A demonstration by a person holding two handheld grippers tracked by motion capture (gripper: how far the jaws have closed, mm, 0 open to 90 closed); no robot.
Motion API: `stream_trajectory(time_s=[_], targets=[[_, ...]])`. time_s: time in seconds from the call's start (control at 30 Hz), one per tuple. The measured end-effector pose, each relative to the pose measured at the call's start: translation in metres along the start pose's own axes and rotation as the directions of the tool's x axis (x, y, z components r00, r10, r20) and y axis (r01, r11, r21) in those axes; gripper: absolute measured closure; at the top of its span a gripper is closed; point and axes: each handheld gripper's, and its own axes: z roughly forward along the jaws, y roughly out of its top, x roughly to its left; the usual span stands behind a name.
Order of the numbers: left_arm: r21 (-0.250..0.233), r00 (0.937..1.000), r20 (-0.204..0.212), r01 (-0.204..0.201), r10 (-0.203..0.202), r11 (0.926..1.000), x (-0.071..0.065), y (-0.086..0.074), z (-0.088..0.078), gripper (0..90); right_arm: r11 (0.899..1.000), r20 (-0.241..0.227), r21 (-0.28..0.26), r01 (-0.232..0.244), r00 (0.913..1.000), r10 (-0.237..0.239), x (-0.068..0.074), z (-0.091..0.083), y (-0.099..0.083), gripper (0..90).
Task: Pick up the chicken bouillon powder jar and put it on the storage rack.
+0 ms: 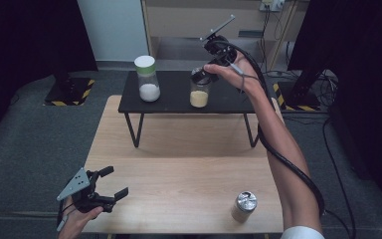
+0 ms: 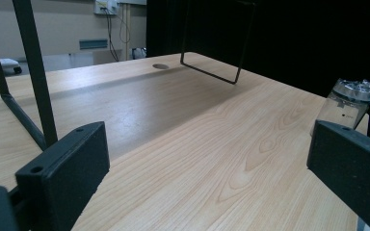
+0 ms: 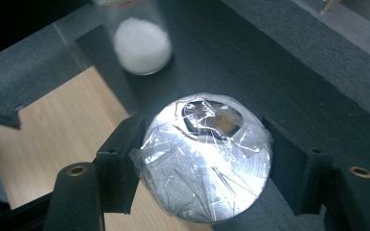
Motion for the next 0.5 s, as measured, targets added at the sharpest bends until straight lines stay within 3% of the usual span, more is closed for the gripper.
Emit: stream_trajectory(time_s=[0.23, 0.5], targets=[[0.0, 1.0, 0.002, -0.002, 0.002, 1.0, 0.0, 0.0, 0.0, 0.0, 1.0, 0.043, 0.005, -0.029, 0.9987, 0.028, -0.006, 0.009, 0.007, 34.8], [-0.002, 1.0, 0.002, -0.001, 0.001, 1.0, 0.001, -0.001, 0.0, 0.0, 0.999, 0.053, 0.021, -0.032, 0.9981, 0.031, -0.007, 0.02, 0.014, 34.8]])
